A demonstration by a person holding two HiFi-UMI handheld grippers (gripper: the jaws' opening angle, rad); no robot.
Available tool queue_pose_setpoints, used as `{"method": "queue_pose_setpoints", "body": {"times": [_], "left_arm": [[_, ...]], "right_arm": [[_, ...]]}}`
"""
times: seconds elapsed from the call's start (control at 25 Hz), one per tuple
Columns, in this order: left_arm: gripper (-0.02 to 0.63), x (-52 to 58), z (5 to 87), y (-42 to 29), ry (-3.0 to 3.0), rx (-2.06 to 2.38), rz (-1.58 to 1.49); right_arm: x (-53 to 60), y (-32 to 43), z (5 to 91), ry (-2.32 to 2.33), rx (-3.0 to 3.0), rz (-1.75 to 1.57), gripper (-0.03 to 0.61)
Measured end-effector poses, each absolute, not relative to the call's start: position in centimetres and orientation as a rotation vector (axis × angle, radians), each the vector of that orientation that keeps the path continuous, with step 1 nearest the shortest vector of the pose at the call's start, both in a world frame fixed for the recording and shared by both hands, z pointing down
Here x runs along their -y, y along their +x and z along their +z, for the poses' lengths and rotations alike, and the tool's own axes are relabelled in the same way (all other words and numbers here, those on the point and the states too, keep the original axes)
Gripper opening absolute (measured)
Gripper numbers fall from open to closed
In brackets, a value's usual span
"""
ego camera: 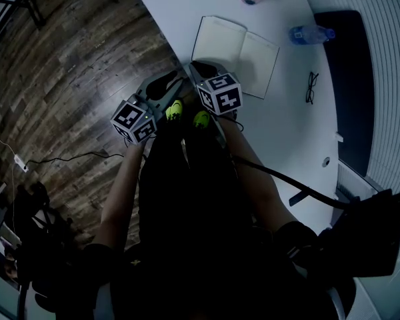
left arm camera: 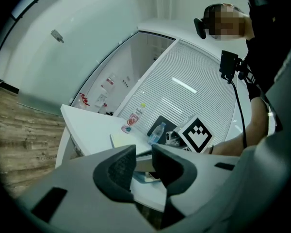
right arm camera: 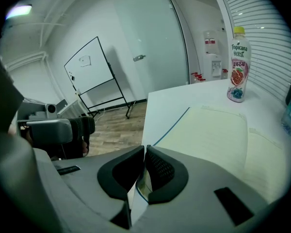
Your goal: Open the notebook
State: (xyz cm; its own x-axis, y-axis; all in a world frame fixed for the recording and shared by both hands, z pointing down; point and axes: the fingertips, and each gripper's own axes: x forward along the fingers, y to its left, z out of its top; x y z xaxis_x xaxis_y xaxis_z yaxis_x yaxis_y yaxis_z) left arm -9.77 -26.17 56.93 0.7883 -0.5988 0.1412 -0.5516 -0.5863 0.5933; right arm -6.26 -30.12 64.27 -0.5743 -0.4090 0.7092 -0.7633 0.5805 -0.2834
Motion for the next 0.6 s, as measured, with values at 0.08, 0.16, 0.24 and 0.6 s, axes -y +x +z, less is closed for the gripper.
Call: {"method": "queue_pose_setpoints", "body": {"times": [0.08, 0.16, 0.24, 0.6], "left_arm": [[0.091, 26.1, 56.9, -10.0, 2.334, 0.852, -0.099], [0.091, 26.0, 56.9, -10.0, 2.33, 0.853, -0.101], [0.091, 26.0, 57.0, -10.0, 2.327, 0.851, -0.101], [0.091, 25.5, 57.2, -10.5, 2.321, 0.855, -0.093]], "right_arm": [[30.1, -6.4, 64.5, 0.928, 2.217, 0.786, 0.026], [30.1, -6.5, 64.7, 0.929, 2.214, 0.787, 0.026], [30.1, -6.5, 65.0, 0.929, 2.21, 0.79, 0.026], [30.0, -6.6, 66.2, 0.93, 2.197, 0.808, 0.026]]}}
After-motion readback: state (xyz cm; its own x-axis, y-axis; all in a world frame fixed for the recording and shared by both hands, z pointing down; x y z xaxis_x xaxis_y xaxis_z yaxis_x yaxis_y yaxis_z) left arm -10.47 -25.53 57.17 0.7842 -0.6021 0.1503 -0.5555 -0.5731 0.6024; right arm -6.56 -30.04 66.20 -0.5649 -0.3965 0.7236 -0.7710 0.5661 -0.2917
